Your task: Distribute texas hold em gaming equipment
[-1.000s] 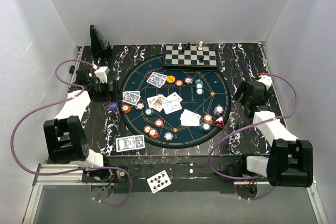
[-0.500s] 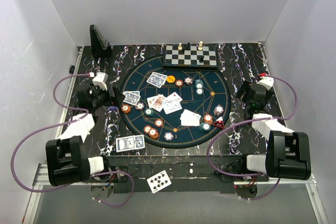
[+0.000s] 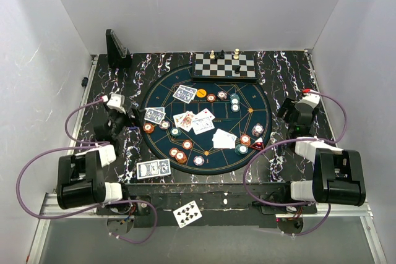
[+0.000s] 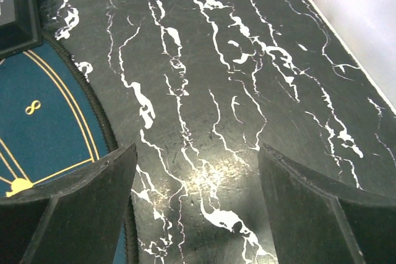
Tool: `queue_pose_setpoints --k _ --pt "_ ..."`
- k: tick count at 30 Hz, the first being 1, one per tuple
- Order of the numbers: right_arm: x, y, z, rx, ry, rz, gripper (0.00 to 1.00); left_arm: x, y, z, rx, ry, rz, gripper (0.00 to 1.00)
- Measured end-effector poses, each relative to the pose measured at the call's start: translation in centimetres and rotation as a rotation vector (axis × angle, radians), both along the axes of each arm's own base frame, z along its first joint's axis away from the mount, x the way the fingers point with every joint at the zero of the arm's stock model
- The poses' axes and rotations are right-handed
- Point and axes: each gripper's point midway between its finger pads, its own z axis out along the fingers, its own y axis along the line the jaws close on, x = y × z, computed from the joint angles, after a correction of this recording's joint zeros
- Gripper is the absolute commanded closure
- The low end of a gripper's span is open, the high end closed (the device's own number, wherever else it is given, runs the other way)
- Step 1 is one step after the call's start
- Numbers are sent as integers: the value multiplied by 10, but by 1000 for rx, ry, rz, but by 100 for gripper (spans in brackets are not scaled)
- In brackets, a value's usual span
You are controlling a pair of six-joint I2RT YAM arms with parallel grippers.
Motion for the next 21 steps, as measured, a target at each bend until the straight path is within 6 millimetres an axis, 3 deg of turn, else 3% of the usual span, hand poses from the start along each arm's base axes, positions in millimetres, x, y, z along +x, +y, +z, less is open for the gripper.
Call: queue_pose_setpoints --k 1,4,7,10,14,21 --pt "0 1 -1 -3 2 11 7 -2 0 -3 0 -10 1 2" --pt "-3 4 2 -12 -53 28 7 -10 -2 -24 -6 -7 4 2" --pt "-21 15 -11 -25 -79 99 6 -17 -1 -41 -17 28 17 2" --pt "-25 27 -28 -35 -34 171 6 -11 2 -33 -15 -4 31 2" --pt "-17 33 -19 -46 -68 208 6 -3 6 -22 -8 -38 47 2" --pt "-13 34 -10 -51 -107 218 6 0 8 -21 -6 -37 64 2"
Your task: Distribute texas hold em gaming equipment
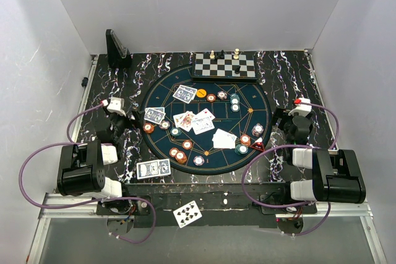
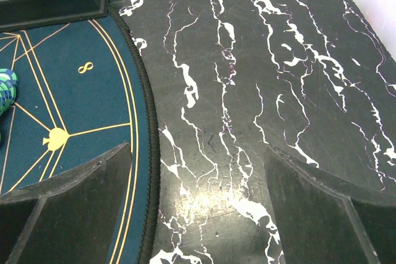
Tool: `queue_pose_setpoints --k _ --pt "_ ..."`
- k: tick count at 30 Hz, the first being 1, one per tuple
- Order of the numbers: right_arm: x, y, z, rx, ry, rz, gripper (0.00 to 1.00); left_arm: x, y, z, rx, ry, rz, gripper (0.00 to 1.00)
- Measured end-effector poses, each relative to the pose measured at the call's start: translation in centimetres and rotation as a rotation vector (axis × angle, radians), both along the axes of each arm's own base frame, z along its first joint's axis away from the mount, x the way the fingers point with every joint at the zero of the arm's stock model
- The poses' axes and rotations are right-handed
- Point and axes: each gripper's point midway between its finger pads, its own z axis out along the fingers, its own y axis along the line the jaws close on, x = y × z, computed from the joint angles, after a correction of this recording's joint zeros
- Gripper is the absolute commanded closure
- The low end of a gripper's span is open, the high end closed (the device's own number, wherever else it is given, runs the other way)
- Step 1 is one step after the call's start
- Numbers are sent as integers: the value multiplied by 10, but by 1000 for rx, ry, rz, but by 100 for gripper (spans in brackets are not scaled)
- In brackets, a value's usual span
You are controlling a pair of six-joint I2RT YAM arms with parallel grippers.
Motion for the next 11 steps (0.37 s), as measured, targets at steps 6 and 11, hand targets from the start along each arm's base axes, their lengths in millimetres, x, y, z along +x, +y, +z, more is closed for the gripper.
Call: queue_pose_setpoints --k 6,11 --pt "0 0 1 0 -3 1 5 1 1 0 0 1 8 2" --pt "0 0 1 0 -4 1 5 8 -3 -2 24 4 32 2"
